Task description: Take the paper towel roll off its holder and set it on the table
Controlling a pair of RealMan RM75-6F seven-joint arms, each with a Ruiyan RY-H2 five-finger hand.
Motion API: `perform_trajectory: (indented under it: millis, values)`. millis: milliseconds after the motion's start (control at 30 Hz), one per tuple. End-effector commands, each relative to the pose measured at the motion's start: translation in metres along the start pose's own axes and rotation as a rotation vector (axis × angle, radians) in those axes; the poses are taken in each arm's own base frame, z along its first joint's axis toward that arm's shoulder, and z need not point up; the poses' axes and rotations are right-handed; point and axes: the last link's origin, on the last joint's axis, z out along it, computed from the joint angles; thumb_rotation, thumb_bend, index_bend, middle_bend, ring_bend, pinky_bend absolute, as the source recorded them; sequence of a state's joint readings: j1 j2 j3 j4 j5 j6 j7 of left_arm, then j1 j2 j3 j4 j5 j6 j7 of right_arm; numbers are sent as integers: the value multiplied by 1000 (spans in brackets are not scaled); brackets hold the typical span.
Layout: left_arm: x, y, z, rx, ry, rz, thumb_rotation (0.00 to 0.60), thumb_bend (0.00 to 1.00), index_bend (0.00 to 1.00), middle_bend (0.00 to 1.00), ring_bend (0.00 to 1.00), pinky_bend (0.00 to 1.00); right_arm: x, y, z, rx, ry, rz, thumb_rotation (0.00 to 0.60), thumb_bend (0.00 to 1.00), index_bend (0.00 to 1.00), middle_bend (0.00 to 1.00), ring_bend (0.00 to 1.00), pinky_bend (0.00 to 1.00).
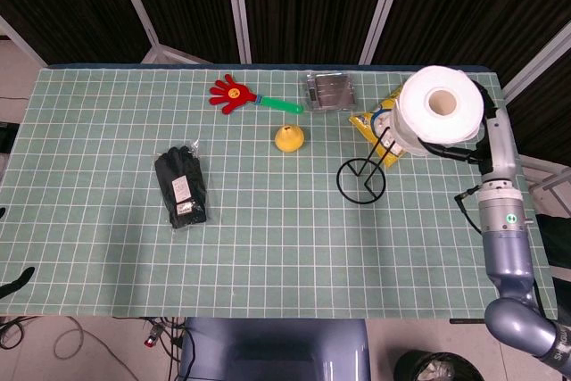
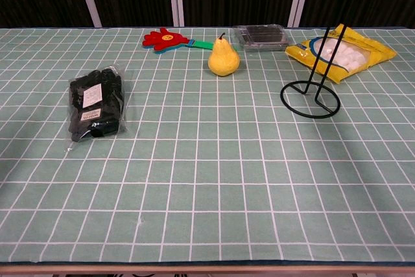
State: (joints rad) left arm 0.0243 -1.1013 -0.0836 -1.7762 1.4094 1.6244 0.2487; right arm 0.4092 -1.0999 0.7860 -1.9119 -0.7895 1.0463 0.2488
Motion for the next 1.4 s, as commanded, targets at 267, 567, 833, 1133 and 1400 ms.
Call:
perform_trajectory:
  millis: [267,567,833,1133,1400]
  values:
    - [0,1,-1,-6,-3,-1,600,116,127,0,0,0,65,-26,-1,-6,94,-96,600,0,255,262,213,0]
    - [-1,2,0,-8,-4,-2,600,116,127,0,0,0,71,39,-58,-162,-39,-188,600,0,255,262,213,0]
    - [-1,1,0,-5,-2,-4,600,116,127,0,0,0,29,96,-100,-237,-207,-79,600,0,255,262,213,0]
    - [0,1,1,-5,-2,-10,600,116,127,0,0,0,-27,131,-134,-256,-371,16,600,0,255,262,206,0]
    - [1,0,1,-3,0,-13,600,116,127,0,0,0,-84,130,-141,-178,-434,117,600,0,255,262,185,0]
